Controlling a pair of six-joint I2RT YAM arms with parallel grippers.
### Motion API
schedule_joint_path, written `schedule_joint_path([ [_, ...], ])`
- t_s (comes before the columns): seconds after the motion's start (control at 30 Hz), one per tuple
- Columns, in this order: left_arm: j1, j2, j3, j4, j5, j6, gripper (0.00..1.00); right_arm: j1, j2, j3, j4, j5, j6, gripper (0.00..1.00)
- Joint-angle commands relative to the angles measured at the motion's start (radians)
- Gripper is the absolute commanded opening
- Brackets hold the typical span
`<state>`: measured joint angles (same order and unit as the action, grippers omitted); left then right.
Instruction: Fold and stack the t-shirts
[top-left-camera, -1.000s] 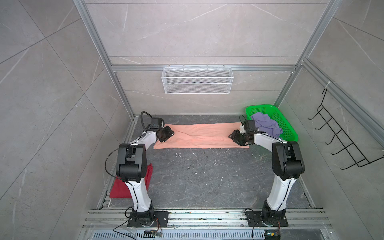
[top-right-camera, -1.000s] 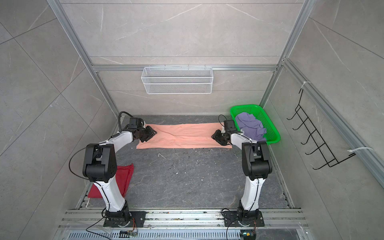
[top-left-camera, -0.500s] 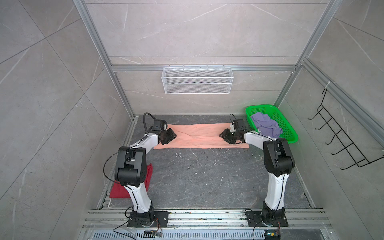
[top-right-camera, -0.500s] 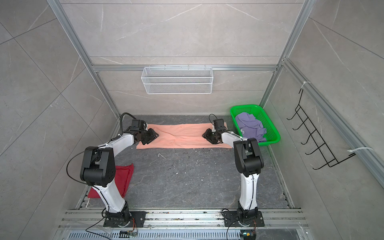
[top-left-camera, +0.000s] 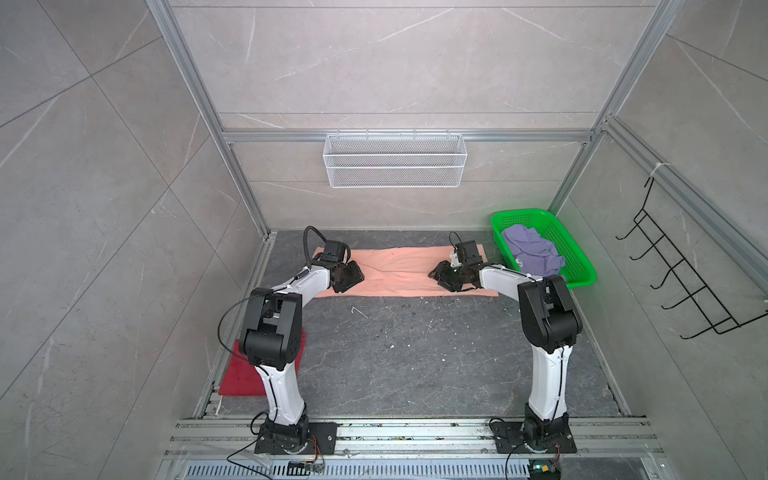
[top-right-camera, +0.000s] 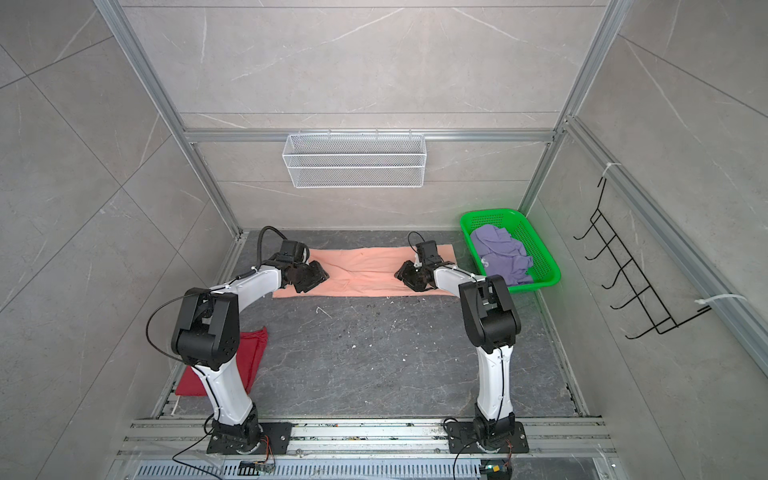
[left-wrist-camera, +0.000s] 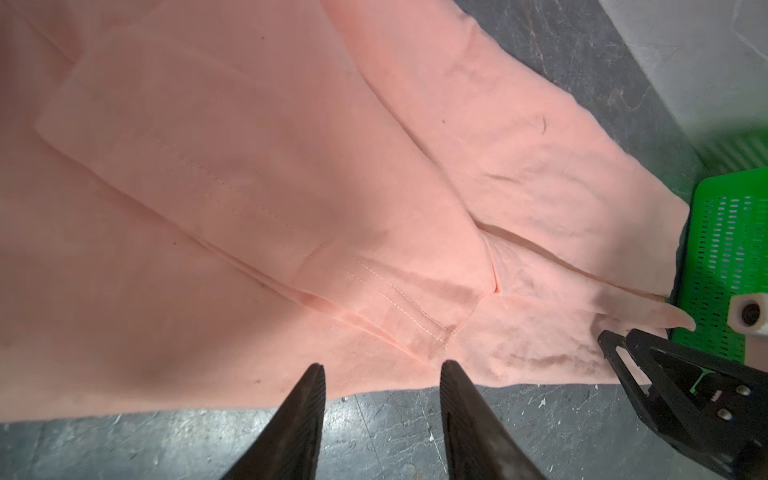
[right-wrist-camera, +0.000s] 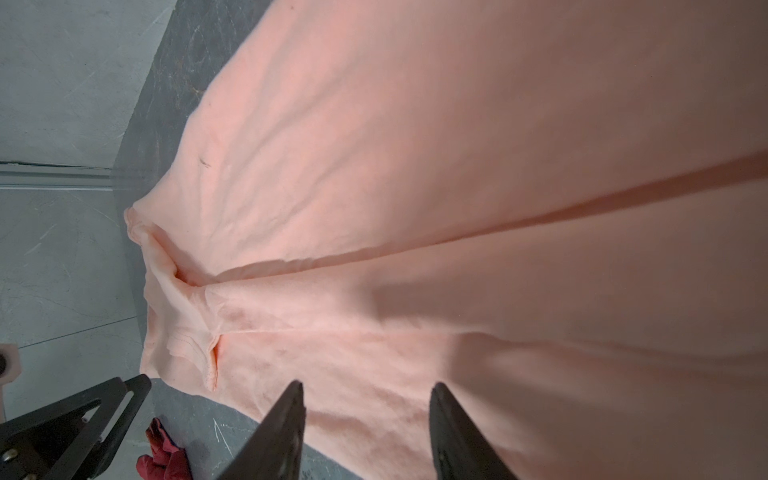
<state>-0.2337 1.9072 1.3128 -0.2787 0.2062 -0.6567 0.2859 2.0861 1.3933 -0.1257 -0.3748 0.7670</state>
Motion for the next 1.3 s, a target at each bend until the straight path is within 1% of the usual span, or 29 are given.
schedule_joint_path([
  [0.0, 0.0, 0.027, 0.039, 0.002, -0.034, -0.036, 0.48, 0.001, 0.006, 0.009, 0.007, 0.002, 0.005, 0.51],
  [0.2, 0.0, 0.064, 0.046, 0.012, -0.052, -0.053, 0.45, 0.002, 0.004, 0.007, 0.005, 0.007, 0.002, 0.51],
  [0.3, 0.004, 0.051, 0.038, 0.011, -0.108, -0.043, 0.45, 0.002, 0.003, 0.005, 0.002, 0.009, -0.001, 0.51],
  [0.43, 0.046, 0.036, 0.034, -0.01, -0.126, -0.009, 0.44, 0.0, -0.001, 0.006, -0.006, 0.016, -0.01, 0.51],
  [0.57, 0.105, 0.003, -0.007, 0.019, -0.107, 0.015, 0.44, 0.0, -0.003, 0.006, -0.012, 0.019, -0.014, 0.51],
  [0.7, 0.152, 0.01, -0.009, 0.024, -0.09, 0.034, 0.44, 0.0, 0.002, 0.009, -0.013, 0.018, -0.01, 0.51],
  [0.83, 0.171, 0.049, 0.01, 0.05, -0.079, 0.067, 0.42, 0.0, 0.002, 0.009, -0.015, 0.017, -0.01, 0.51],
  [1.03, 0.178, 0.112, 0.066, 0.065, -0.052, 0.073, 0.41, 0.001, -0.007, 0.006, -0.025, 0.022, -0.016, 0.51],
  [1.13, 0.179, 0.123, 0.075, 0.073, -0.044, 0.064, 0.39, -0.001, -0.011, 0.007, -0.031, 0.031, -0.021, 0.51],
  [1.23, 0.179, 0.134, 0.084, 0.077, -0.044, 0.062, 0.32, 0.0, -0.006, 0.011, -0.034, 0.03, -0.022, 0.51],
  [1.27, 0.178, 0.138, 0.09, 0.075, -0.044, 0.063, 0.29, -0.001, -0.005, 0.013, -0.035, 0.03, -0.021, 0.51],
])
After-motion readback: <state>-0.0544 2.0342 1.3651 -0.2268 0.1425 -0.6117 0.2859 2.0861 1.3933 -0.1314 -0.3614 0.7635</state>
